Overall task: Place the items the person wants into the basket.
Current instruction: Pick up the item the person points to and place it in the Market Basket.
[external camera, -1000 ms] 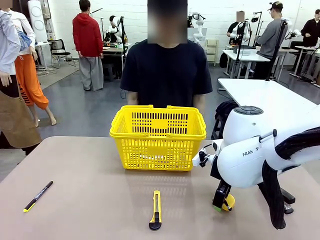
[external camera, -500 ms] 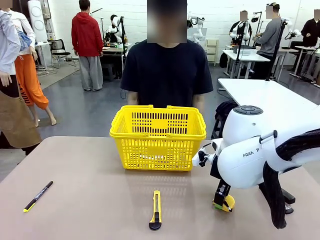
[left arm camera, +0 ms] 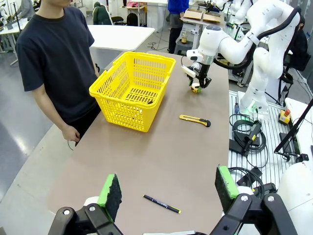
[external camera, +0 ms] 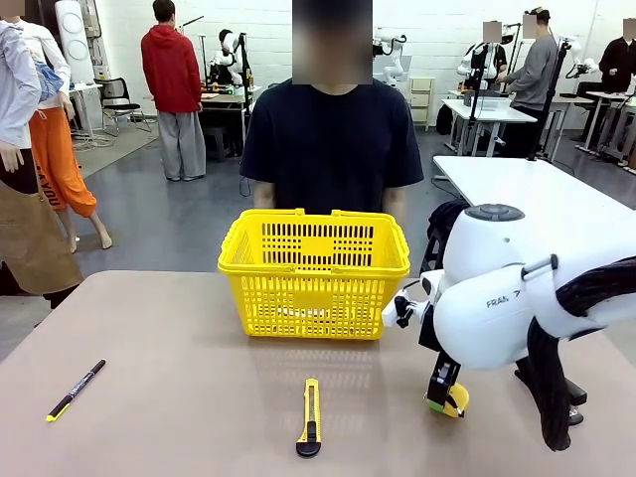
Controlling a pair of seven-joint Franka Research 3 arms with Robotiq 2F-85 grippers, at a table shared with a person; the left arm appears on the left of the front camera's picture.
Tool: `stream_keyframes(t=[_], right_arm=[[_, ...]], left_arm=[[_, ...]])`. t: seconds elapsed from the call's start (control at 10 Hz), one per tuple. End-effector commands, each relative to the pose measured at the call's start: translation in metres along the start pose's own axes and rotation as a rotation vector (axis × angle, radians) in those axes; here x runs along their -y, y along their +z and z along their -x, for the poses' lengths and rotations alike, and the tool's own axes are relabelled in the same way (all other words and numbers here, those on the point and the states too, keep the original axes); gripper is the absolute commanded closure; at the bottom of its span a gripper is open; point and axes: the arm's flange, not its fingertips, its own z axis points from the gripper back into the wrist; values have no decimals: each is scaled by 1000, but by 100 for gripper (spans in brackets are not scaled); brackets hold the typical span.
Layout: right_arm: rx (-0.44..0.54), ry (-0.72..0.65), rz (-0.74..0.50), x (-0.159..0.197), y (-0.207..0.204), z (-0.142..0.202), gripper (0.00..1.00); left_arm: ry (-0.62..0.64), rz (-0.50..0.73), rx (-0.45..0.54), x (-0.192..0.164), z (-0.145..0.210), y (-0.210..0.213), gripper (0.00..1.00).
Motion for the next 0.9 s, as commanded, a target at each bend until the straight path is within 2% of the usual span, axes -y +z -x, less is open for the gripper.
stream_keyframes(t=[0.0, 0.2, 0.4, 0.6, 0.7, 0.8], right_arm=[[-34, 1, 97, -14, 92, 4, 95], [-40, -7, 143, -24, 185, -7, 95], [-60, 4, 174, -40, 239, -24, 95], [-94, -9, 183, -47, 248, -35, 95], [-149, -70, 184, -43, 236, -32, 95], [-41, 21, 171, -51, 266, -20, 95]], left_arm=[[-5, 1, 9, 1, -1, 2, 0], [-5, 1, 9, 1, -1, 2, 0], [-5, 1, 9, 1, -1, 2, 0], [-5, 1, 9, 1, -1, 2, 0], [-5, 1, 9, 1, -1, 2, 0], [-5, 1, 9, 1, -1, 2, 0]])
